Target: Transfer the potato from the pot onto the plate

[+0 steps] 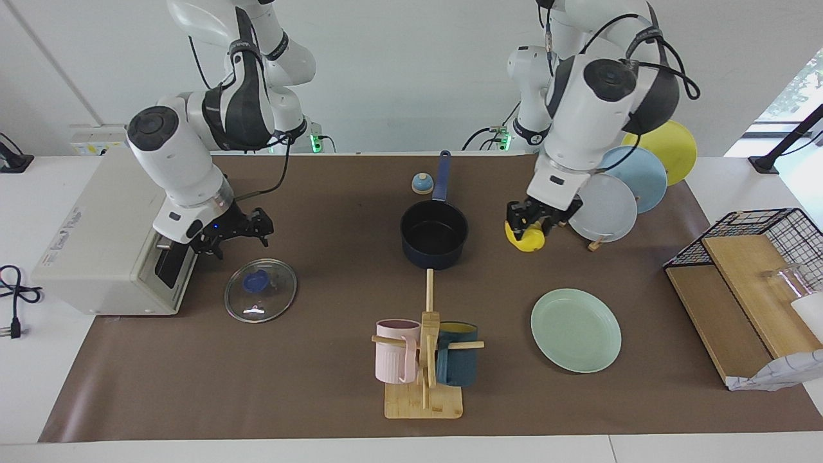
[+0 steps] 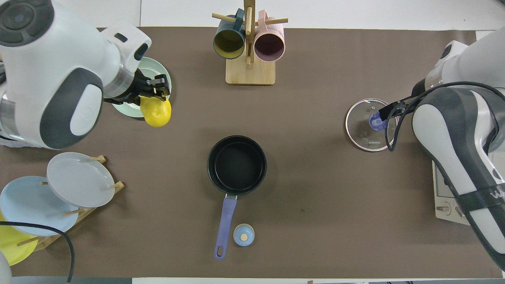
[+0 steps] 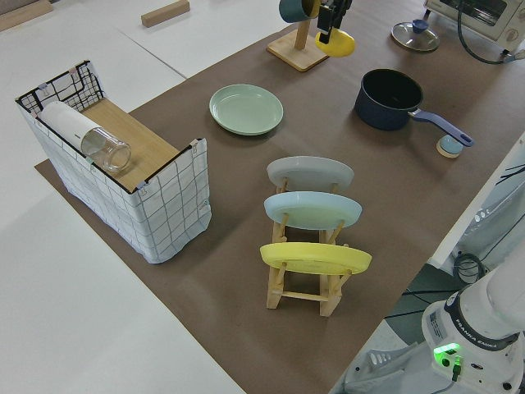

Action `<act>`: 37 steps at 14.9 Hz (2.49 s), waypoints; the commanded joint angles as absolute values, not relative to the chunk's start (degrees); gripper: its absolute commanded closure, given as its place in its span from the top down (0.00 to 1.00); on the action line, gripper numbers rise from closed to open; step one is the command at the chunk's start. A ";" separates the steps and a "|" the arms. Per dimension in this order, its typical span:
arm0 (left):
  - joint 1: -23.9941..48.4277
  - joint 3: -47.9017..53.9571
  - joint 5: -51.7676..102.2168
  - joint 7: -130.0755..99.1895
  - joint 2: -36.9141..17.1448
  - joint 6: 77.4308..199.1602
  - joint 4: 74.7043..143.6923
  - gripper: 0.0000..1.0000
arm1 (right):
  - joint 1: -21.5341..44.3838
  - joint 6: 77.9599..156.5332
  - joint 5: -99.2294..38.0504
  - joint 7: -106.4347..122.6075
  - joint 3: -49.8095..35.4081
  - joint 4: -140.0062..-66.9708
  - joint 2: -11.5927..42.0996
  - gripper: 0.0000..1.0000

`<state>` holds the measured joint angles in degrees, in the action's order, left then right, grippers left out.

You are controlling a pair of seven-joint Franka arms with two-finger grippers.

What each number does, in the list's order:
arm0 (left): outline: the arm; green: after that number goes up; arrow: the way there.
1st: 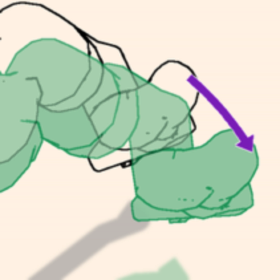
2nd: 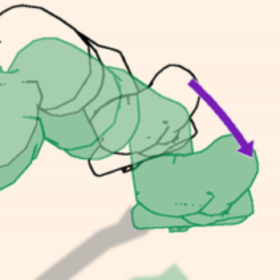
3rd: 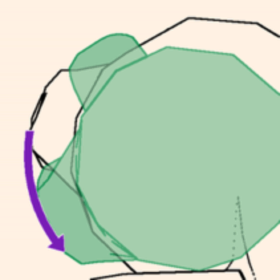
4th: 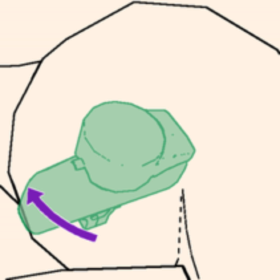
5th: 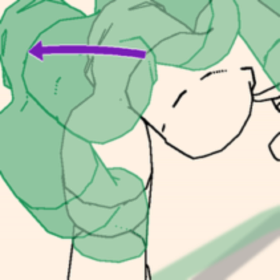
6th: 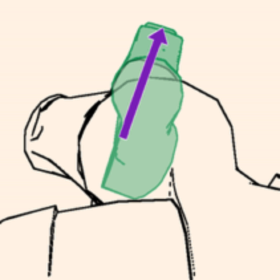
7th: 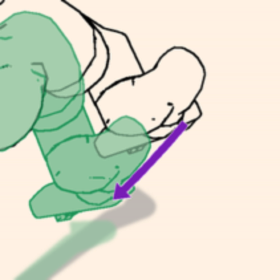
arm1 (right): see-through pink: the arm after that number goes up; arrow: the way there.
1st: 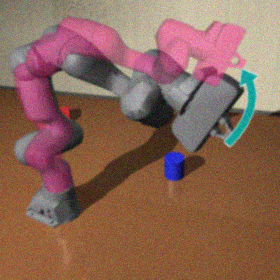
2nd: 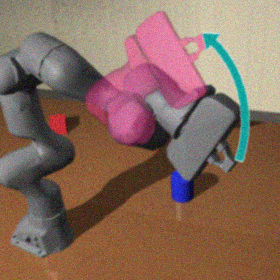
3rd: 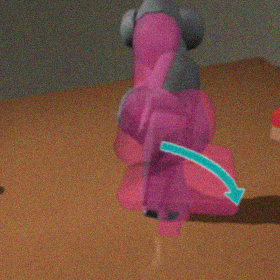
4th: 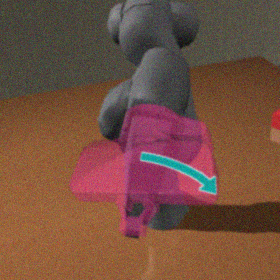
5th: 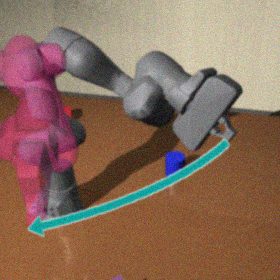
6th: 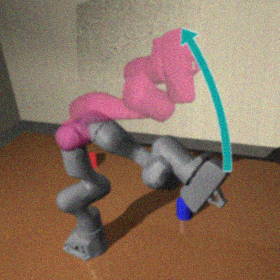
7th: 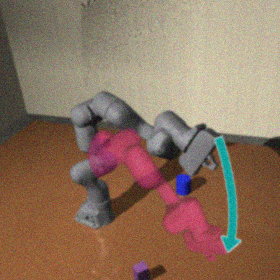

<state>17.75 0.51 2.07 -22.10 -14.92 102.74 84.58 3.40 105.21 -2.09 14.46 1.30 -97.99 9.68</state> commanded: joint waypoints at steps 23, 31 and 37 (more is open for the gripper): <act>7.21 0.62 0.09 -2.81 -28.32 122.62 86.13 1.00 | 1.94 90.27 -1.93 4.48 1.58 -94.04 0.18 1.00; 4.66 0.62 0.26 -3.16 -9.52 97.24 84.99 1.00 | 2.55 89.21 -0.97 4.39 2.81 -94.57 -0.61 1.00; 4.57 0.53 0.09 -2.81 0.42 82.54 88.49 1.00 | 3.51 89.56 -0.79 4.39 2.99 -97.65 -3.16 1.00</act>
